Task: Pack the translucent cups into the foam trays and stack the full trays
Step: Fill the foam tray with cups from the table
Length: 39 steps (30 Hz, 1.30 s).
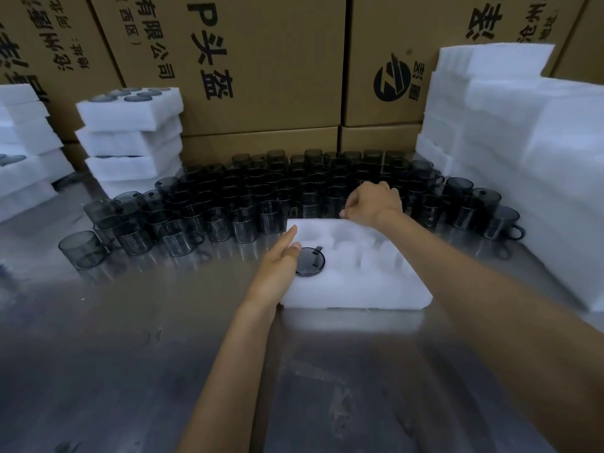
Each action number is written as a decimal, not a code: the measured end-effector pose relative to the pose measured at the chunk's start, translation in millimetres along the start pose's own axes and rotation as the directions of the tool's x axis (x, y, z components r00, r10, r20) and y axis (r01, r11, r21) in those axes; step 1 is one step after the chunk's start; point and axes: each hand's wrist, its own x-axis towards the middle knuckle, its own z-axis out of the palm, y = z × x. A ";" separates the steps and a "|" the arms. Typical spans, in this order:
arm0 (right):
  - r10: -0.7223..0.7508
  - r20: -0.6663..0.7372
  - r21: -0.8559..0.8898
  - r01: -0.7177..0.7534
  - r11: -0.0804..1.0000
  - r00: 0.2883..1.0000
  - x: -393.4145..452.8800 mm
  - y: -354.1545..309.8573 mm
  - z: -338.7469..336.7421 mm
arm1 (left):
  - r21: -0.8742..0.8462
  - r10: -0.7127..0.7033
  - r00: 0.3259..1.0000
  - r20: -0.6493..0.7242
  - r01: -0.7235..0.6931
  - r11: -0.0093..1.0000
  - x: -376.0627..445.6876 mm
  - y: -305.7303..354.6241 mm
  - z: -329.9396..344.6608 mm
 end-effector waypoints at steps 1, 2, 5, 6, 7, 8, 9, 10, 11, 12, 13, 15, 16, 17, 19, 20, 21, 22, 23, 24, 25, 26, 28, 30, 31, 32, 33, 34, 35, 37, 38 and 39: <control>-0.018 -0.022 0.014 0.018 1.000 1.000 -2.9 1.6 -1.3 | -0.004 0.005 1.000 -0.016 -0.005 1.000 -0.8 0.6 1.1; -0.031 -0.048 0.044 0.033 0.998 0.998 -5.8 3.1 -2.9 | -0.015 0.011 0.999 -0.038 -0.012 1.000 -1.8 0.8 2.1; -0.046 -0.151 0.222 0.079 0.972 0.988 -18.1 6.8 -14.5 | -0.076 0.002 0.995 -0.101 -0.010 0.997 -4.8 3.6 4.1; -0.050 -0.180 0.296 0.103 0.950 0.982 -23.9 8.0 -19.7 | -0.093 -0.013 0.994 -0.112 0.002 0.996 -5.4 4.7 3.9; -0.061 -0.203 0.358 0.132 0.924 0.977 -31.3 9.3 -25.5 | -0.115 -0.029 0.993 -0.118 0.016 0.993 -5.1 5.4 3.4; -0.081 -0.221 0.394 0.165 0.904 0.972 -40.1 10.8 -31.1 | -0.138 -0.040 0.992 -0.120 0.024 0.990 -4.4 5.7 3.2; -0.107 -0.232 0.410 0.197 0.891 0.967 -50.2 12.2 -35.8 | -0.155 -0.041 0.991 -0.125 0.022 0.988 -4.9 6.4 3.9; -0.130 -0.234 0.423 0.221 0.879 0.964 -61.1 13.9 -39.6 | -0.149 -0.021 0.989 -0.146 -0.001 0.989 -5.9 6.8 5.2; -0.141 -0.224 0.440 0.230 0.868 0.964 -72.6 15.6 -41.9 | -0.101 0.031 0.981 -0.192 -0.051 0.994 -7.3 7.9 7.4; -0.144 -0.210 0.459 0.227 0.859 0.967 -83.8 17.2 -42.7 | -0.007 0.120 0.961 -0.250 -0.125 0.992 -8.7 9.7 9.9; -0.145 -0.196 0.471 0.223 0.854 0.970 -94.7 18.8 -41.7 | 0.103 0.223 0.932 -0.287 -0.201 0.974 -11.4 12.9 12.8; -0.149 -0.187 0.467 0.221 0.856 0.971 -112.8 21.5 -34.5 | 0.234 0.389 0.889 -0.241 -0.336 0.912 -17.5 19.9 17.0; -0.143 -0.193 0.463 0.219 0.859 0.971 -119.5 22.6 -29.7 | 0.248 0.438 0.883 -0.168 -0.392 0.886 -20.8 22.7 19.4; -0.130 -0.207 0.467 0.215 0.858 0.970 -124.7 23.5 -25.3 | 0.255 0.465 0.881 -0.085 -0.432 0.865 -24.2 24.6 22.8; -0.089 -0.226 0.490 0.192 0.851 0.970 -130.0 24.6 -19.5 | 0.375 0.519 0.854 0.044 -0.496 0.783 -28.8 23.7 31.5; -0.066 -0.216 0.508 0.170 0.845 0.974 -131.1 24.5 -19.1 | 0.483 0.549 0.832 0.080 -0.514 0.708 -29.6 21.7 35.8; -0.045 -0.192 0.532 0.143 0.834 0.980 -131.6 24.2 -19.6 | 0.567 0.571 0.815 0.098 -0.517 0.641 -29.6 19.3 39.8; -0.027 -0.155 0.566 0.111 0.817 0.988 -131.2 24.3 -20.9 | 0.606 0.575 0.813 0.097 -0.506 0.613 -29.5 17.7 43.1; -0.013 -0.112 0.609 0.079 0.789 0.994 -130.8 24.7 -22.3 | 0.602 0.566 0.821 0.074 -0.489 0.631 -30.0 17.3 45.6; -0.002 -0.071 0.657 0.048 0.752 0.997 -130.1 25.6 -24.3 | 0.578 0.552 0.833 0.036 -0.468 0.669 -30.8 17.5 47.6; 0.005 -0.038 0.707 0.024 0.707 0.999 -130.0 27.3 -26.9 | 0.558 0.539 0.843 -0.005 -0.445 0.701 -31.3 17.6 49.3; 0.005 -0.018 0.751 0.010 0.660 1.000 -129.6 29.7 -29.2 | 0.545 0.526 0.850 -0.032 -0.426 0.722 -32.1 18.1 50.3; 0.001 -0.021 0.796 0.016 0.606 1.000 -128.3 36.0 -31.1 | 0.499 0.503 0.863 -0.042 -0.418 0.759 -33.4 20.1 49.2; 0.026 -0.039 0.817 0.017 0.576 0.999 -126.7 41.9 -28.4 | 0.429 0.467 0.884 -0.016 -0.416 0.802 -32.0 23.2 43.3; 0.056 -0.044 0.834 0.006 0.552 0.997 -126.4 44.6 -25.8 | 0.410 0.450 0.893 0.005 -0.412 0.814 -30.9 24.3 39.8; 0.096 -0.053 0.854 -0.005 0.521 0.994 -125.9 47.0 -23.0 | 0.404 0.440 0.898 0.021 -0.410 0.818 -30.0 25.0 37.1; 0.140 -0.067 0.876 -0.009 0.481 0.988 -125.3 49.0 -20.5 | 0.403 0.439 0.898 0.031 -0.413 0.817 -29.1 24.9 35.2; 0.181 -0.080 0.900 -0.007 0.437 0.980 -124.0 50.4 -18.5 | 0.402 0.443 0.896 0.038 -0.419 0.814 -28.7 24.6 34.2; 0.215 -0.089 0.920 -0.002 0.393 0.972 -122.7 51.2 -17.4 | 0.404 0.449 0.892 0.045 -0.427 0.809 -28.9 24.6 34.1; 0.264 -0.096 0.946 0.005 0.325 0.960 -119.7 52.0 -14.3 | 0.418 0.457 0.887 0.059 -0.438 0.796 -29.1 24.2 34.2; 0.283 -0.098 0.952 0.007 0.307 0.954 -118.7 52.4 -11.8 | 0.418 0.454 0.889 0.066 -0.437 0.796 -28.5 23.7 33.5; 0.299 -0.104 0.955 0.011 0.296 0.949 -118.4 52.9 -9.1 | 0.414 0.445 0.893 0.074 -0.433 0.801 -27.8 23.2 32.1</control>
